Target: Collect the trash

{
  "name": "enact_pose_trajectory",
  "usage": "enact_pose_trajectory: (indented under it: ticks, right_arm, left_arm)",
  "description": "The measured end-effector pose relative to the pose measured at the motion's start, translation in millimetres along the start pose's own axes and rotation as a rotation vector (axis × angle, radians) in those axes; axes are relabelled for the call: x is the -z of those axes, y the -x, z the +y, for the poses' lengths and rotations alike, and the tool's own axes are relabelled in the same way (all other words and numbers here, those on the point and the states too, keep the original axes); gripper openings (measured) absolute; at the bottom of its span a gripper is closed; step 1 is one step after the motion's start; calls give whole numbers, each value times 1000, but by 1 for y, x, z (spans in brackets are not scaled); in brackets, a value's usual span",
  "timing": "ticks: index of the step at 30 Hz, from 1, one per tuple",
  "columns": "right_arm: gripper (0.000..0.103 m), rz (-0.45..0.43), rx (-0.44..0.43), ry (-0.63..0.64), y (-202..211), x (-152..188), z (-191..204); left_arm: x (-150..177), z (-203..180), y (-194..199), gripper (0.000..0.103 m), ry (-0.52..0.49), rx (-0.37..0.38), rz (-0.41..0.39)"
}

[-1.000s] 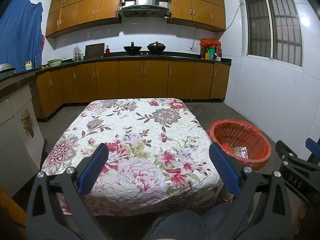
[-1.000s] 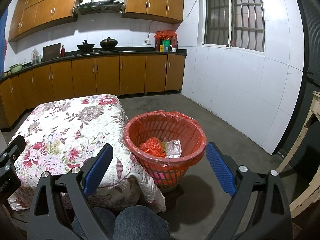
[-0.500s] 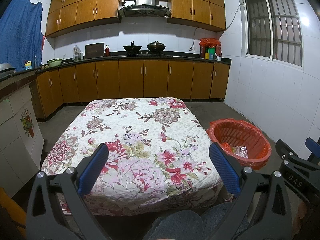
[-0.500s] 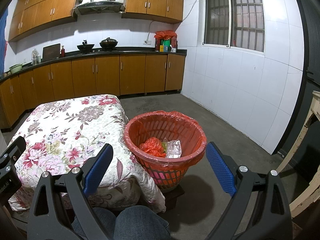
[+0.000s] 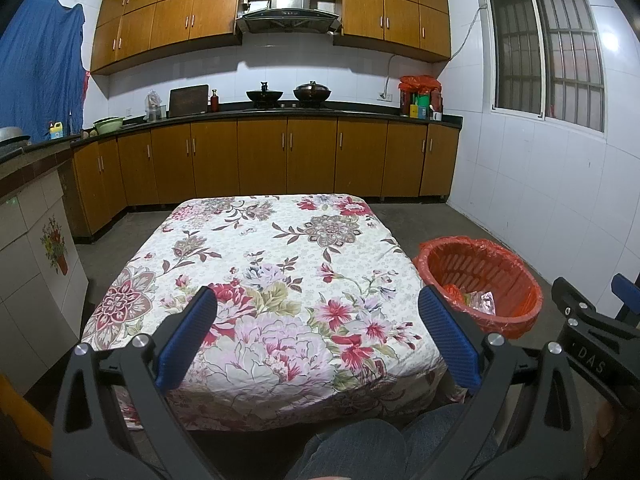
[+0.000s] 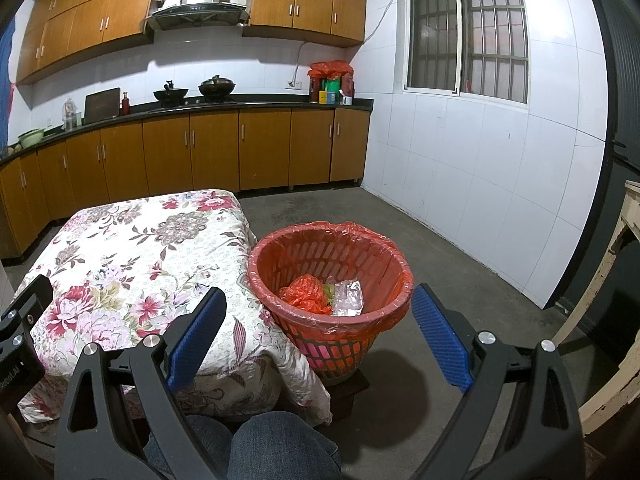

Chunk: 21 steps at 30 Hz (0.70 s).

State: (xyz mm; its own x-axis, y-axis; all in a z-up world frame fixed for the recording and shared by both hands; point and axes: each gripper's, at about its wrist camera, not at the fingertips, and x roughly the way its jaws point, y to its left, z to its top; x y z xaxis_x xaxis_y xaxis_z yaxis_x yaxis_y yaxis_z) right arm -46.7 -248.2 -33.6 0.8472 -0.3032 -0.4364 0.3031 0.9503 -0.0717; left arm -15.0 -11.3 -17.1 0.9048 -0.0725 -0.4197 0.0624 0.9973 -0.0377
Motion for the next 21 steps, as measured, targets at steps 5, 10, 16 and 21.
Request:
enact_pose_trajectory:
  ticks: [5,10,16,21]
  right_arm:
    - [93,0,0,-1,0,0,0]
    - [93,0,0,-1,0,0,0]
    - [93,0,0,-1,0,0,0]
    - [93,0,0,-1,0,0,0]
  left_arm:
    - [0,0,0,99,0,0,0]
    - [0,0,0,99,0,0,0]
    - [1,0,-1,99,-1,0,2]
    - [1,0,-1,99,-1,-1,2]
